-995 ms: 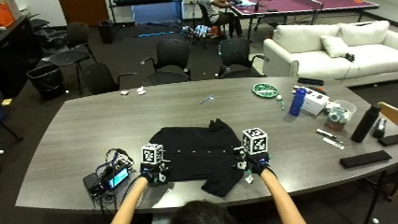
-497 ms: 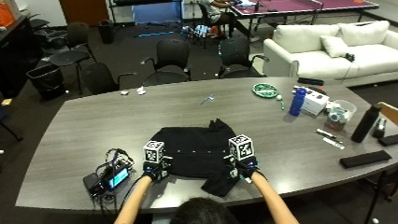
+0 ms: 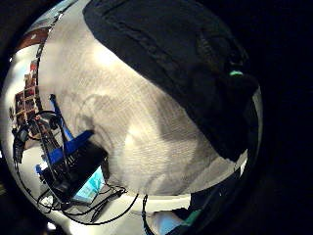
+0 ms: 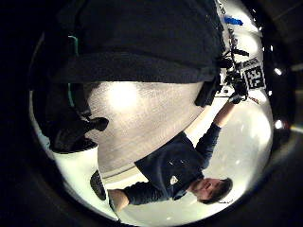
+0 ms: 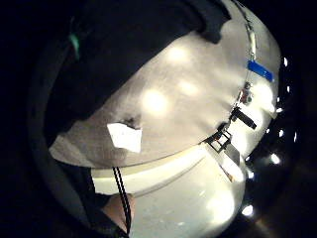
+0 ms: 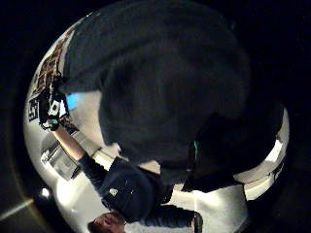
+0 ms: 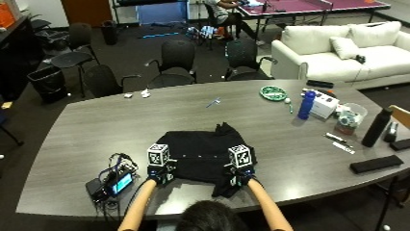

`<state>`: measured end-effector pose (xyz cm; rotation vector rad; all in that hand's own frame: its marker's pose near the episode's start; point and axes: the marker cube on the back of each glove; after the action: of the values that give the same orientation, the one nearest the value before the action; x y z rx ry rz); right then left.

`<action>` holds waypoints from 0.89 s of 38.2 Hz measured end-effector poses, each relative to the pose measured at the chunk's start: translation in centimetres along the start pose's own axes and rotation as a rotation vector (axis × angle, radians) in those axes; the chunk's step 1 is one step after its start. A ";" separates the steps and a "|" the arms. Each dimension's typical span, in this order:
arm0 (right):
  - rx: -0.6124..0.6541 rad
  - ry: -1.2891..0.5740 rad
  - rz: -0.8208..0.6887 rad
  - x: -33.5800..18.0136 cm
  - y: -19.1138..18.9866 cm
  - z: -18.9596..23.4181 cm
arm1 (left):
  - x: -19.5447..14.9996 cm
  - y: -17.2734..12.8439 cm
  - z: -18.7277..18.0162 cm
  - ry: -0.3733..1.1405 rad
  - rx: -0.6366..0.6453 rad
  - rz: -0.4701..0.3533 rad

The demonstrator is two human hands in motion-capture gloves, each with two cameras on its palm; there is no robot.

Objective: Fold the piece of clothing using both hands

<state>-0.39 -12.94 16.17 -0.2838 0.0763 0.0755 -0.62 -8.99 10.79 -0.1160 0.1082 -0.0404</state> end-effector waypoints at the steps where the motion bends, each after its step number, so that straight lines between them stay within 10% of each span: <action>1: 0.016 -0.011 -0.007 0.1 -0.2 -0.1 | 0.0 0.1 0.1 0.003 -0.007 -0.003; 15: 0.225 0.124 0.023 0.2 -0.2 -0.4 | 0.9 2.6 0.4 0.017 -0.011 0.049; 24: 0.313 0.142 -0.115 0.1 4.9 -0.8 | 2.8 6.9 0.0 0.068 0.087 0.369; 34: 0.319 0.175 -0.146 1.2 8.6 -6.4 | 2.9 11.6 -5.0 0.136 0.104 0.353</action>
<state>-0.31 -6.41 7.56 0.0238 0.2382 -0.1065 2.07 1.78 4.17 0.0115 0.2605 0.2986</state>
